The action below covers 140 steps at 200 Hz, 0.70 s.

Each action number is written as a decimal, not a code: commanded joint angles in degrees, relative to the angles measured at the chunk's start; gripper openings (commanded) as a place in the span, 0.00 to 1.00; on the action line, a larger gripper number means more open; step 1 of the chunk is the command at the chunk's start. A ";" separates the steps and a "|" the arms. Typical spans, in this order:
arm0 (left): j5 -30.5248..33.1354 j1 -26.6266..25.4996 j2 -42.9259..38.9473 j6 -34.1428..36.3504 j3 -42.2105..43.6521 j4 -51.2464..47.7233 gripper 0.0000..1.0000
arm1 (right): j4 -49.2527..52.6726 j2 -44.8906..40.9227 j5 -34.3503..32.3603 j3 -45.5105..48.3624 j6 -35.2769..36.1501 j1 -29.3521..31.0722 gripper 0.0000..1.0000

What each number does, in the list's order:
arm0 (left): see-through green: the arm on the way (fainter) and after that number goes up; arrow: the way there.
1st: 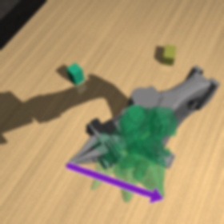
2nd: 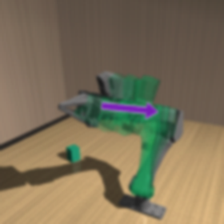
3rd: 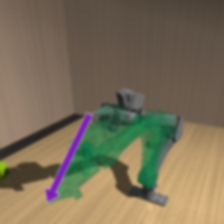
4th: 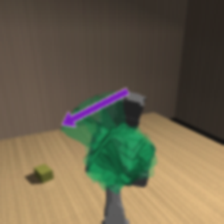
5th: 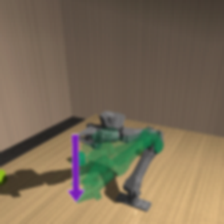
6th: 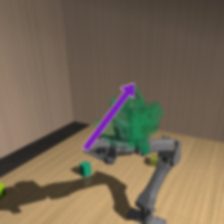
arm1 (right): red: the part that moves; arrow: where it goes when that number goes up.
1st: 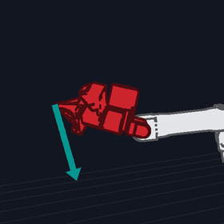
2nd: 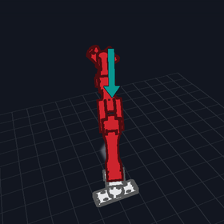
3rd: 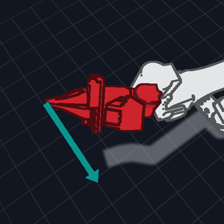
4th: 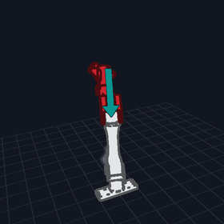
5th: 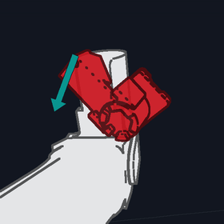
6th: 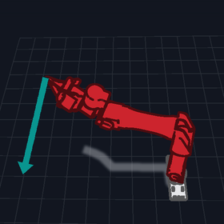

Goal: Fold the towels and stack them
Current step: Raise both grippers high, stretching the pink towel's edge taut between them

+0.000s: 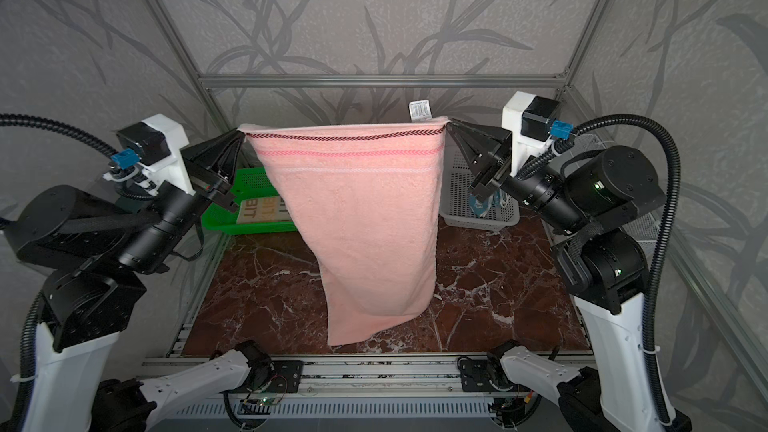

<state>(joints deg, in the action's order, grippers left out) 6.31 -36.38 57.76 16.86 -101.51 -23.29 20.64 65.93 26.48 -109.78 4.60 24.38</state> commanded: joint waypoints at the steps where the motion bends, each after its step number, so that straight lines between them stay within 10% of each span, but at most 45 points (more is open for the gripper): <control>1: 7.67 0.14 1.74 5.60 0.56 4.61 0.00 | 1.05 2.43 -4.87 -1.21 2.69 0.01 0.00; 140: 13.39 0.69 8.07 10.09 0.27 9.93 0.00 | 0.47 5.51 -15.00 -0.42 10.08 -0.05 0.00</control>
<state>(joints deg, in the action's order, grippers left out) 20.88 -35.97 68.73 27.83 -100.88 -15.29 22.15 73.30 10.79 -108.90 14.11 24.36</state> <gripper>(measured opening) 0.047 0.047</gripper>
